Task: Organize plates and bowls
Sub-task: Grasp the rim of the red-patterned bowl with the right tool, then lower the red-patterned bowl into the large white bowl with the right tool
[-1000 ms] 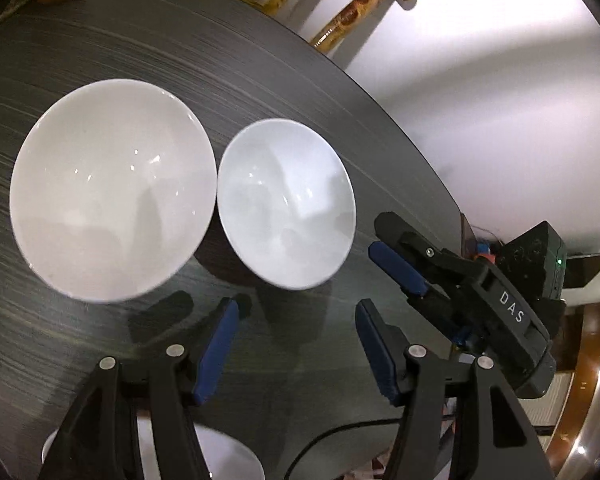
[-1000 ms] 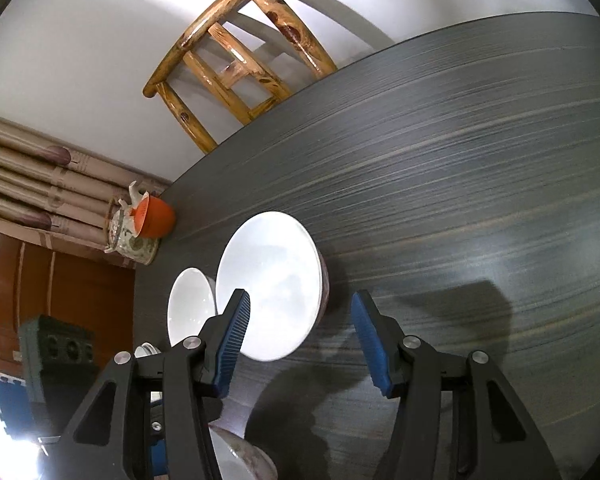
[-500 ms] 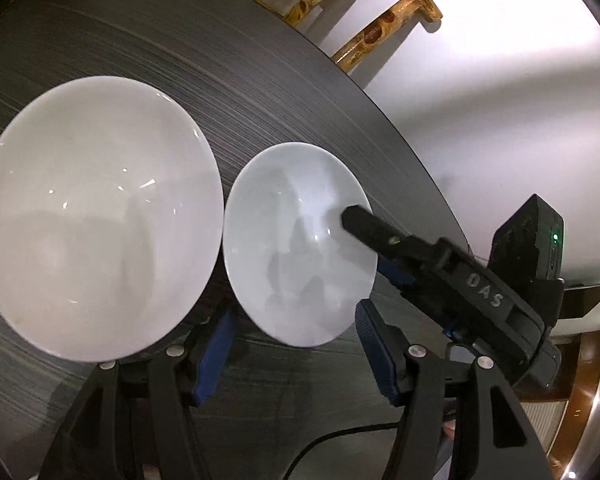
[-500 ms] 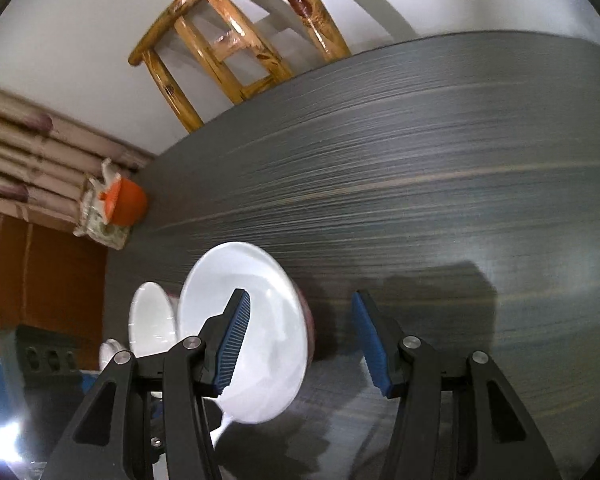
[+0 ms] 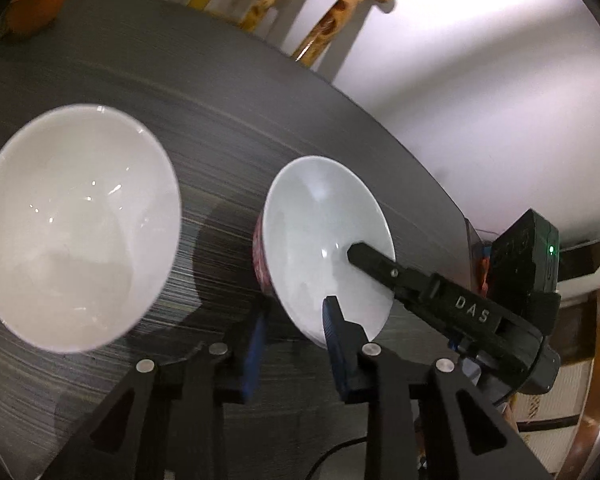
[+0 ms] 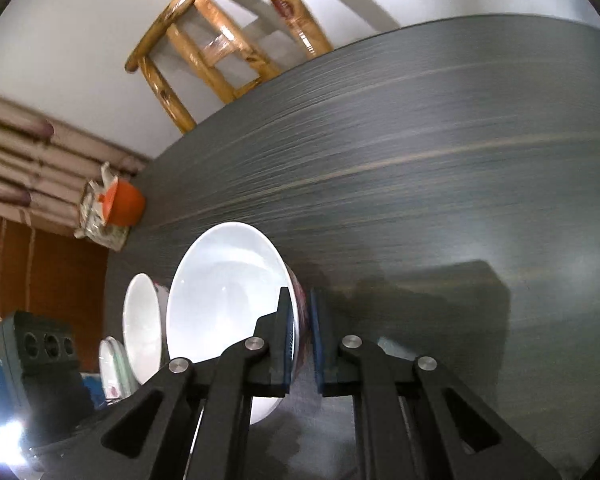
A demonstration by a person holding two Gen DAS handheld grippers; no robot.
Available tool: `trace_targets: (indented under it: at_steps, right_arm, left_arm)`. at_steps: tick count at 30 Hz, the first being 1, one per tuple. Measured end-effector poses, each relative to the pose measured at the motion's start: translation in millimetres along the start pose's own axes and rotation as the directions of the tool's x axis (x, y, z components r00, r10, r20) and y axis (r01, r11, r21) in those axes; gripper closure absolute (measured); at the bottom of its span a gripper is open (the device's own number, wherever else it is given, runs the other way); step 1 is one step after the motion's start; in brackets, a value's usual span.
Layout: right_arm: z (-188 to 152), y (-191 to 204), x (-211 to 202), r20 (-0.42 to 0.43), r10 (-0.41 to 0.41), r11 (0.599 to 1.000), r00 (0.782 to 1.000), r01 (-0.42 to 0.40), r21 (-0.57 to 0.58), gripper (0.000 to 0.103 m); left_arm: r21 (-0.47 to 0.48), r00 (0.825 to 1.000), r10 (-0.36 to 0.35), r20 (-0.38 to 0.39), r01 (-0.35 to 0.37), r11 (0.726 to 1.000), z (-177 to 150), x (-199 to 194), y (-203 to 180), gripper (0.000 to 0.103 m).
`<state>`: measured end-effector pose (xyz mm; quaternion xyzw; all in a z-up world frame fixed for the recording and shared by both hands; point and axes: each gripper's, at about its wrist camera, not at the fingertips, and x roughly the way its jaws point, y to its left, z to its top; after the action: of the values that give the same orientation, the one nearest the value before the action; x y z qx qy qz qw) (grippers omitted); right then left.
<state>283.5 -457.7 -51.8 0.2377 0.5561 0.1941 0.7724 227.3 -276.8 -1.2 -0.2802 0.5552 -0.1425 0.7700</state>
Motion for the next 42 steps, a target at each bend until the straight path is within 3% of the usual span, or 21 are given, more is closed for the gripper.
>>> trace_targets:
  at_steps: [8, 15, 20, 26, 29, 32, 34, 38, 42]
  right_arm:
    - [-30.3, 9.9, -40.5, 0.045, 0.036, 0.999, 0.998, -0.037, 0.013, 0.093]
    - [-79.7, 58.3, -70.5, 0.063, 0.077, 0.995, 0.995, -0.073, -0.063, 0.092]
    - [-130.8, 89.3, -68.2, 0.019, 0.113, 0.988, 0.993, -0.110, -0.106, 0.093]
    - [-184.0, 108.0, -41.4, -0.047, 0.115, 0.986, 0.992, -0.120, -0.119, 0.093]
    - [-198.3, 105.5, -24.6, -0.078, 0.098, 0.989, 0.992, -0.106, -0.102, 0.093]
    - [-202.0, 100.2, -14.9, -0.090, 0.075, 0.992, 0.993, -0.083, -0.091, 0.093]
    - [-202.2, 94.9, -10.9, -0.094, 0.057, 0.995, 0.994, -0.065, -0.082, 0.094]
    - [-202.1, 84.8, -8.2, -0.093, 0.043, 0.997, 0.995, -0.049, -0.063, 0.093]
    - [-204.4, 87.9, -9.1, -0.086, 0.021, 0.996, 0.996, -0.028, -0.088, 0.093]
  left_arm:
    - [0.036, 0.999, -0.026, 0.037, 0.025, 0.999, -18.4, -40.5, -10.7, 0.076]
    - [0.037, 0.998, -0.007, 0.065, 0.004, 0.999, -63.1, -103.1, 18.8, 0.076]
    - [0.025, 0.998, 0.046, 0.033, -0.047, 0.999, -102.6, -120.6, 53.2, 0.076]
    - [-0.003, 0.994, 0.103, -0.042, -0.103, 0.995, -135.3, -111.4, 99.0, 0.076]
    - [0.013, 0.992, 0.122, -0.042, -0.121, 0.993, -139.5, -106.4, 104.8, 0.076]
    - [0.066, 0.987, 0.157, -0.030, -0.155, 0.986, -132.7, -98.6, 94.9, 0.073]
    - [0.090, 0.985, 0.167, -0.041, -0.163, 0.983, -130.2, -96.7, 93.5, 0.064]
    - [0.132, 0.979, 0.197, -0.043, -0.190, 0.973, -120.7, -89.7, 85.7, 0.062]
    - [0.166, 0.976, 0.213, -0.049, -0.203, 0.965, -135.8, -106.4, 89.8, 0.062]
